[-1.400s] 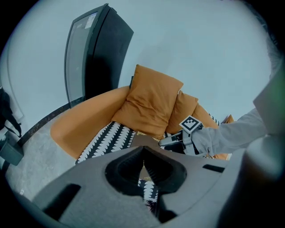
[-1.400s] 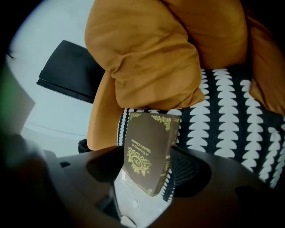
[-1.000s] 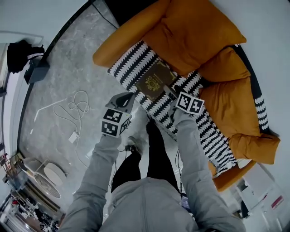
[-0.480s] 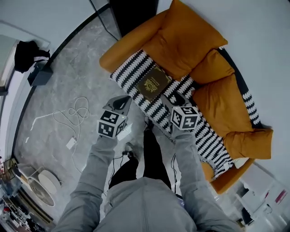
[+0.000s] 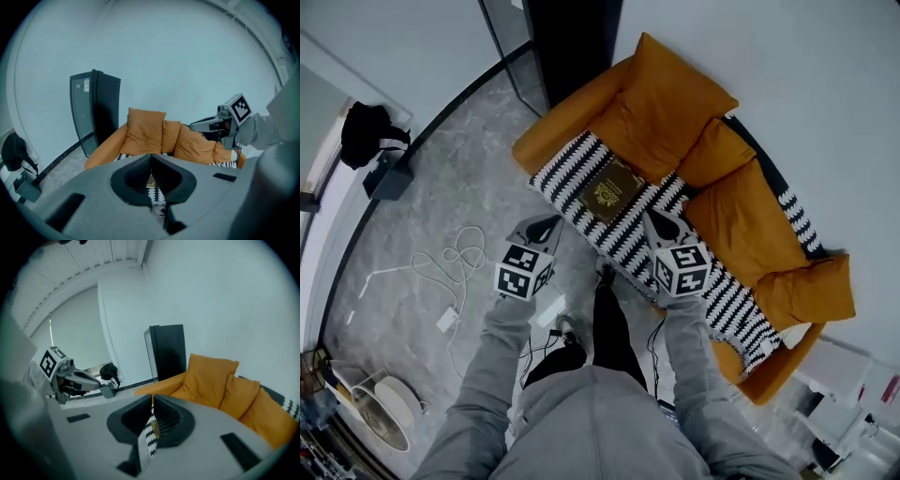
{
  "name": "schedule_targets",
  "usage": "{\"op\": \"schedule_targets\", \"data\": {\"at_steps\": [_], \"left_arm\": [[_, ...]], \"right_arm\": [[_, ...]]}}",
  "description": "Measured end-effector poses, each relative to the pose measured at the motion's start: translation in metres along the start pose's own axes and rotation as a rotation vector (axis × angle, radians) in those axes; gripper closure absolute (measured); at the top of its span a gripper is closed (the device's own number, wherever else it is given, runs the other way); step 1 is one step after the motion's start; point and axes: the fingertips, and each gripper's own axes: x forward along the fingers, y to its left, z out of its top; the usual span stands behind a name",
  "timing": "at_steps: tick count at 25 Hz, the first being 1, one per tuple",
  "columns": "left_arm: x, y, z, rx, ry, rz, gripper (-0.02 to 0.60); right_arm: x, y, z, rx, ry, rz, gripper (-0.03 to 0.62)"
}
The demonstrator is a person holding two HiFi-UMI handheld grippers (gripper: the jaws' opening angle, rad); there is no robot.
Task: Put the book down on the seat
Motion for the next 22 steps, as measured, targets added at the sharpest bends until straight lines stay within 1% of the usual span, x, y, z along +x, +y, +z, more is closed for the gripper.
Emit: {"op": "schedule_targets", "data": {"at_steps": [3, 7, 15, 19, 22], "left_arm": [[-0.021, -0.011, 0.010, 0.034, -0.027, 0.000, 0.557], [-0.050, -0.025, 0.026, 0.087, -0.070, 0.002, 0.557], [-0.119, -0.041, 0.064, 0.159, -0.194, 0.038, 0.557], [-0.153, -0.061, 0.075, 0.210, -0.250, 0.043, 0.557], [-0.177, -0.081, 0.086, 0.244, -0.293, 0.034, 0.557]], "right_arm": [[-0.024, 0.011, 0.014, -0.025, -0.015, -0.016, 0.563], [-0.048, 0.035, 0.032, -0.066, -0.036, -0.011, 0.565], [-0.114, 0.085, 0.073, -0.152, -0.120, -0.021, 0.565], [-0.154, 0.111, 0.084, -0.185, -0.168, -0.028, 0.565], [-0.181, 0.128, 0.094, -0.229, -0.202, -0.032, 0.565]]}}
